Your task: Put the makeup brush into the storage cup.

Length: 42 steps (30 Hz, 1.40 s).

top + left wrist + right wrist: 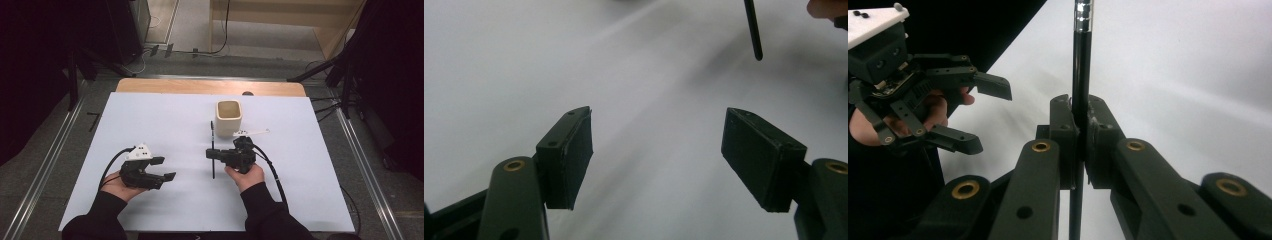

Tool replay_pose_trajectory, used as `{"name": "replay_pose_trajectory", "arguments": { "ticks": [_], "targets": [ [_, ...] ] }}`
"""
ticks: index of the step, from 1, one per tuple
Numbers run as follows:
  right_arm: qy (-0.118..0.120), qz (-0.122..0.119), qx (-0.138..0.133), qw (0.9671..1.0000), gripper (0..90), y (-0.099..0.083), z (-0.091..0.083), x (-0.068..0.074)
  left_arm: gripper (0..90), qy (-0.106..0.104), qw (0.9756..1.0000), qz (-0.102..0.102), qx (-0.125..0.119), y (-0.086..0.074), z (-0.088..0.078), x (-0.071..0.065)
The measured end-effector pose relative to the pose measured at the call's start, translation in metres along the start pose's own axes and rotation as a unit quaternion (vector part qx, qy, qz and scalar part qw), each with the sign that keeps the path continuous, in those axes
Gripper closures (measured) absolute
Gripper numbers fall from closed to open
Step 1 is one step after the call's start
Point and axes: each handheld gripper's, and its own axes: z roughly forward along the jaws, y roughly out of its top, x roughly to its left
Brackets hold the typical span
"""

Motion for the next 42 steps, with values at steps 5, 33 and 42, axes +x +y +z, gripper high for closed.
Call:
{"name": "replay_pose_trajectory", "arguments": {
  "ticks": [5,33,42],
  "targets": [
    [-0.002,-0.009,-0.008,0.9999,85.9,0.006,-0.005,0.0,29.3,0.003,1.0,-0.004,-0.001,-0.003,-0.003,0.001],
    [-0.033,-0.037,-0.02,0.9986,86.0,0.046,-0.042,-0.011,29.2,0.004,0.9999,-0.016,-0.002,-0.007,-0.006,0.002],
    [-0.047,-0.048,-0.027,0.9974,85.9,0.054,-0.05,-0.014,29.2,0.004,0.9998,-0.018,-0.003,-0.006,-0.006,0.003]
  ]
}}
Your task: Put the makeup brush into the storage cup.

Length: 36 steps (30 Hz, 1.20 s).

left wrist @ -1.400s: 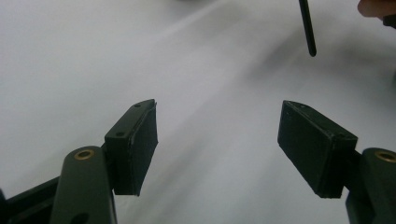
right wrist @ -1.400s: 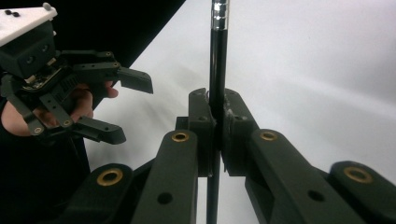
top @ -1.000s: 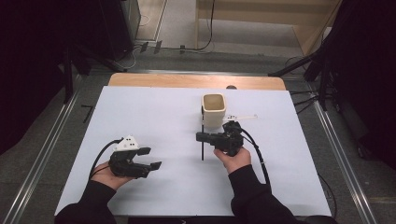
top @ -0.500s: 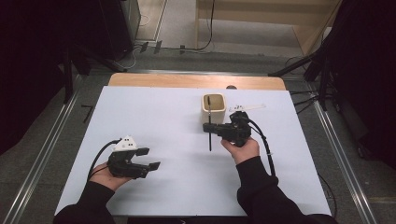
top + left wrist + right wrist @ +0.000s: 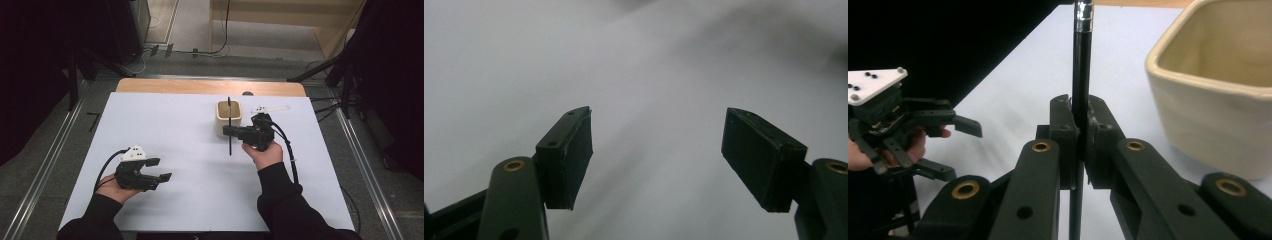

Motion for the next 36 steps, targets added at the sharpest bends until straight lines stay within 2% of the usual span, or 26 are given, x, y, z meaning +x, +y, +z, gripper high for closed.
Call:
{"name": "replay_pose_trajectory", "arguments": {
  "ticks": [5,13,15,17,20,24,36],
  "targets": [
    [-0.007,0.002,0.0,1.0,86.0,0.005,-0.002,-0.005,29.2,-0.003,1.0,-0.001,-0.004,0.0,0.0,0.0],
    [-0.009,0.005,0.002,0.9999,86.0,0.011,0.005,-0.009,29.2,-0.004,1.0,-0.002,-0.005,0.0,-0.001,0.001],
    [-0.01,0.006,0.008,0.9999,86.0,0.015,0.006,-0.011,29.2,-0.007,0.9999,-0.004,-0.006,0.0,0.0,0.001],
    [-0.015,0.002,0.007,0.9999,86.0,0.019,0.005,-0.013,29.3,-0.008,0.9999,-0.005,-0.007,0.0,0.0,0.002],
    [-0.011,0.007,0.004,0.9999,86.0,0.025,0.004,-0.017,29.2,-0.01,0.9998,-0.008,-0.012,0.0,0.0,0.003],
    [-0.01,0.008,0.003,0.9999,86.0,0.029,0.005,-0.016,28.9,-0.011,0.9998,-0.008,-0.013,0.0,0.0,0.003],
    [-0.023,-0.001,-0.014,0.9996,86.0,0.059,0.005,-0.01,28.8,-0.015,0.9998,-0.007,-0.013,0.001,0.001,0.002]
  ]
}}
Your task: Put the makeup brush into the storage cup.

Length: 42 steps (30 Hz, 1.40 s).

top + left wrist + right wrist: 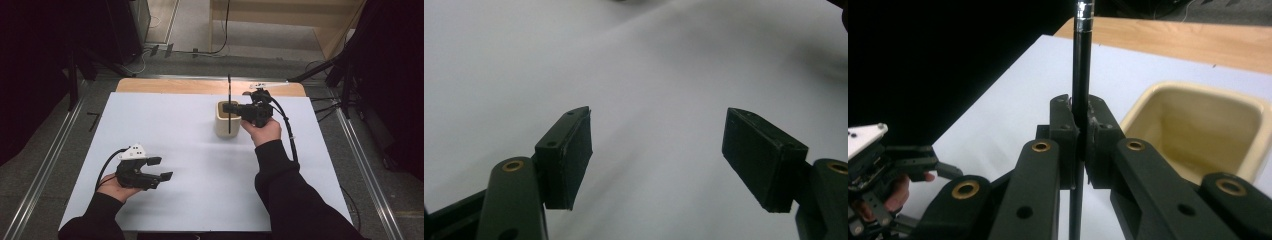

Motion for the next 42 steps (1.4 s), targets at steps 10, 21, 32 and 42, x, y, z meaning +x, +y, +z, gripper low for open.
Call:
{"name": "replay_pose_trajectory", "arguments": {
  "ticks": [10,21,32,42],
  "targets": [
    [-0.024,-0.008,-0.016,0.9996,86.0,0.031,-0.005,-0.003,29.0,-0.007,1.0,0.0,0.001,0.0,0.001,0.001],
    [-0.053,-0.008,-0.054,0.9971,85.9,0.05,-0.006,-0.01,29.0,-0.012,0.9999,-0.001,0.001,0.0,0.002,0.001],
    [-0.069,0.002,-0.077,0.9947,85.8,0.048,0.005,-0.027,29.0,-0.013,0.9999,-0.001,0.0,0.0,0.002,0.001],
    [-0.082,0.001,-0.075,0.9938,85.9,0.042,0.015,-0.032,28.9,-0.015,0.9999,0.0,0.002,0.0,0.002,0.002]
  ]
}}
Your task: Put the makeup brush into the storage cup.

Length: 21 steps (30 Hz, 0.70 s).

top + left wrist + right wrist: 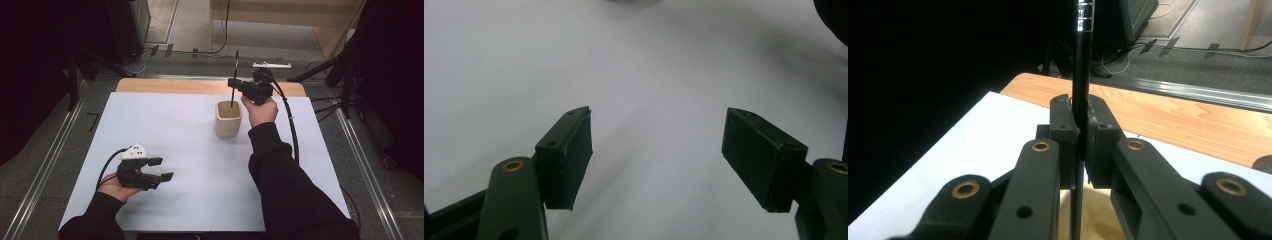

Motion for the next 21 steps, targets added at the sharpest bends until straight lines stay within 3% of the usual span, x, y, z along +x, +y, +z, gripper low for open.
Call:
{"name": "replay_pose_trajectory", "arguments": {
  "ticks": [21],
  "targets": [
    [-0.003,-0.004,0.018,0.9998,85.9,-0.02,0.009,-0.003,29.0,-0.003,1.0,-0.001,0.001,0.0,0.001,-0.001]
  ]
}}
